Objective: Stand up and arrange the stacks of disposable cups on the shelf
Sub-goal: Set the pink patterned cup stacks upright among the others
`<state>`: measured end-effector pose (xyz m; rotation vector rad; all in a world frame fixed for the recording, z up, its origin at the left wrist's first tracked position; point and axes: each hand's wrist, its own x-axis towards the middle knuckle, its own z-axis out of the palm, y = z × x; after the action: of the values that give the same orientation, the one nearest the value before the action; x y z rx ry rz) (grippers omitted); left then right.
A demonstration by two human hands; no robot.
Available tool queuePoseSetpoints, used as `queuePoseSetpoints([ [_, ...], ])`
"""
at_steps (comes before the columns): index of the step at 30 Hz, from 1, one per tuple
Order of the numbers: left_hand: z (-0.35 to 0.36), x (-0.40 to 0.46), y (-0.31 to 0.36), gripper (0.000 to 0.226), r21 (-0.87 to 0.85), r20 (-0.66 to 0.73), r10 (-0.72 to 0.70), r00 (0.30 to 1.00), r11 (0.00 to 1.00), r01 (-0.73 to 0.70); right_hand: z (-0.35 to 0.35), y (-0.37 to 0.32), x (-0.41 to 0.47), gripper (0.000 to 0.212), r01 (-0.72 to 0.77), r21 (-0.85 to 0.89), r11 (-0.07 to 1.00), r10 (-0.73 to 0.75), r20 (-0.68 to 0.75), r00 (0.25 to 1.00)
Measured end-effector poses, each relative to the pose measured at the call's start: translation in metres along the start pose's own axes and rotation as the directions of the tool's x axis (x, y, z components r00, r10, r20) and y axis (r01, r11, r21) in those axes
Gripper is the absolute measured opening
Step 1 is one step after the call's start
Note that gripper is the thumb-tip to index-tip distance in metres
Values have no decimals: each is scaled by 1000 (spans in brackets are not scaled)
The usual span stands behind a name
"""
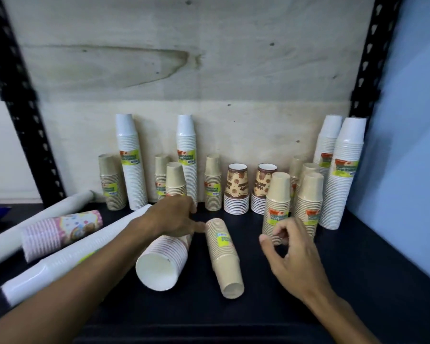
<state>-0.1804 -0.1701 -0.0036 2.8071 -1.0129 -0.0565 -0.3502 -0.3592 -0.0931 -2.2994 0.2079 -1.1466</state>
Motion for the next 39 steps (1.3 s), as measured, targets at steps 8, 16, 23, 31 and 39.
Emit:
queuePoseSetpoints([
  [8,17,-18,-22,93,199,93,-208,974,962,186,32,-55,4,60,-220,-189,957,290,603,743],
  [16,4,-11,-30,85,-70,65,-175,982,981,179,24,-66,27,65,-210,-327,921,382,664,643],
  [23,4,8,-19,88,-391,-167,-108,980,920,35,-6,-74,97,49,-27,-435,900,308,592,745],
  [31,23,29,-5,89,-397,-331,-114,937,917,-29,5,-83,149,24,175,-538,824,265,640,722],
  [39,41,44,0,90,-477,-413,-98,905,870,-123,12,-73,181,56,205,-609,766,337,653,678],
])
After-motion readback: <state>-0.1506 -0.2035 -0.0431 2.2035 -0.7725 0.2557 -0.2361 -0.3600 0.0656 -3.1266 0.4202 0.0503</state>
